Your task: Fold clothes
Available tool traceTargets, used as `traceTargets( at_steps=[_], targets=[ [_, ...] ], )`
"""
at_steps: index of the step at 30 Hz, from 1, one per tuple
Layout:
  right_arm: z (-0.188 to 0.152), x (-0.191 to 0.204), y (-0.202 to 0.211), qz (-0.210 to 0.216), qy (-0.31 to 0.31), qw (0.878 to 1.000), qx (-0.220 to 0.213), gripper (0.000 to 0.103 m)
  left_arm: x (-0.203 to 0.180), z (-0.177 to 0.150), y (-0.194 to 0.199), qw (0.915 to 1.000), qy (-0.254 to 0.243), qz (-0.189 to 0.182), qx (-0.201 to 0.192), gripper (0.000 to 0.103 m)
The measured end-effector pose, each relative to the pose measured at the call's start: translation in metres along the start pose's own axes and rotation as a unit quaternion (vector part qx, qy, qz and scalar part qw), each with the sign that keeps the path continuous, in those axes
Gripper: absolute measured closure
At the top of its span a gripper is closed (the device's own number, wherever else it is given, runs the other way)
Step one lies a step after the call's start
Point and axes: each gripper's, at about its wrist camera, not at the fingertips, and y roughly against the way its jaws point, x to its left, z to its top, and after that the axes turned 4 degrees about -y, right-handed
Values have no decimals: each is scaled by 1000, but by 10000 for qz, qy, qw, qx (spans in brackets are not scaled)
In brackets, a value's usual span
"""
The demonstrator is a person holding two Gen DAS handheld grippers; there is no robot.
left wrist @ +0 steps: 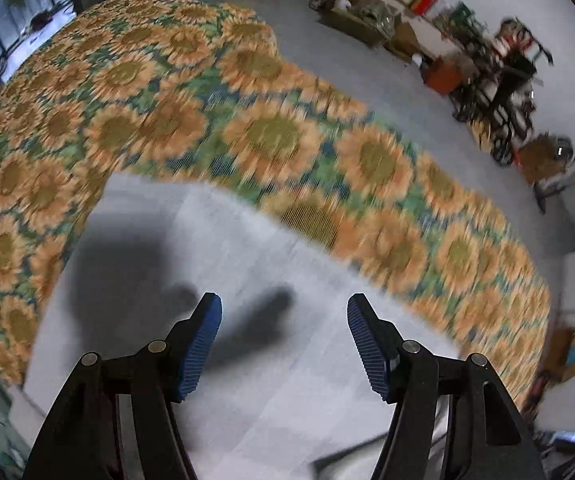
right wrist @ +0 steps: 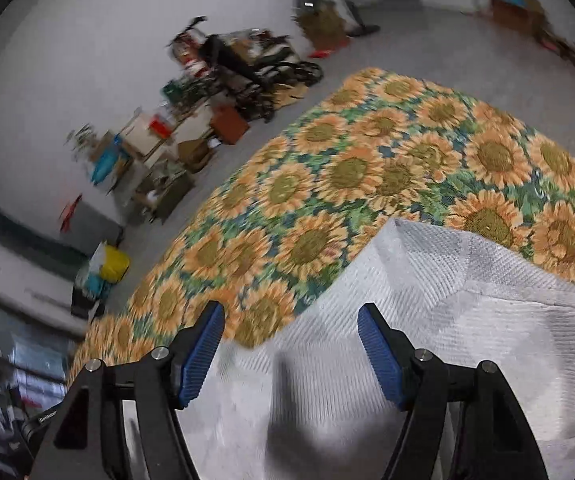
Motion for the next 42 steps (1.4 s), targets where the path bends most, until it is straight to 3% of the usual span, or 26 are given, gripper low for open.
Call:
traceTargets(
  at_steps=[3, 6, 12, 15, 18, 20, 25, 28, 29, 33, 37, 41, 42],
  targets=[
    [6, -9, -17, -5, -302, 9994, 181, 30, -2, 19, -12, 9998, 144, 65, 110, 37],
    [5, -8, -30, 105, -284, 9985, 450, 30, 2, 30, -28, 9992, 119, 100, 382, 49],
    [-3, 26, -34, -21, 615, 9974, 375, 31, 8, 44, -52, 9969, -35, 239, 754, 49],
    [-29, 65, -30, 238, 1590, 9864, 350, 30, 14, 45, -55, 9967, -93, 214, 771, 49],
    [-67, 109, -37, 433, 2685, 9611, 493, 31, 20, 44, -54, 9967, -240, 119, 770, 50],
    [-99, 139, -46, 557, 3480, 9340, 584, 31, 26, 41, -51, 9967, -294, -28, 751, 51],
    [-144, 176, -70, 731, 4461, 8887, 770, 31, 69, 34, -46, 9878, 257, -1017, 1151, 50],
    [-168, 198, -84, 752, 5192, 8484, 704, 33, 111, 35, -37, 9767, 1087, -1513, 1070, 50],
    [-178, 207, -91, 671, 5543, 8269, 665, 34, 125, 36, -33, 9729, 1335, -1592, 1013, 50],
    [-206, 223, -119, 563, 6362, 7644, 878, 35, 152, 35, -26, 9696, 1657, -1446, 1073, 49],
    [-211, 230, -136, 548, 6476, 7515, 1135, 40, 163, 43, -30, 9680, 1672, -1440, 1194, 49],
    [-206, 227, -144, 673, 6212, 7687, 1366, 41, 155, 46, -34, 9684, 1664, -1495, 1102, 49],
    [-205, 226, -146, 704, 6144, 7728, 1423, 48, 153, 46, -35, 9685, 1662, -1509, 1079, 49]
  ],
)
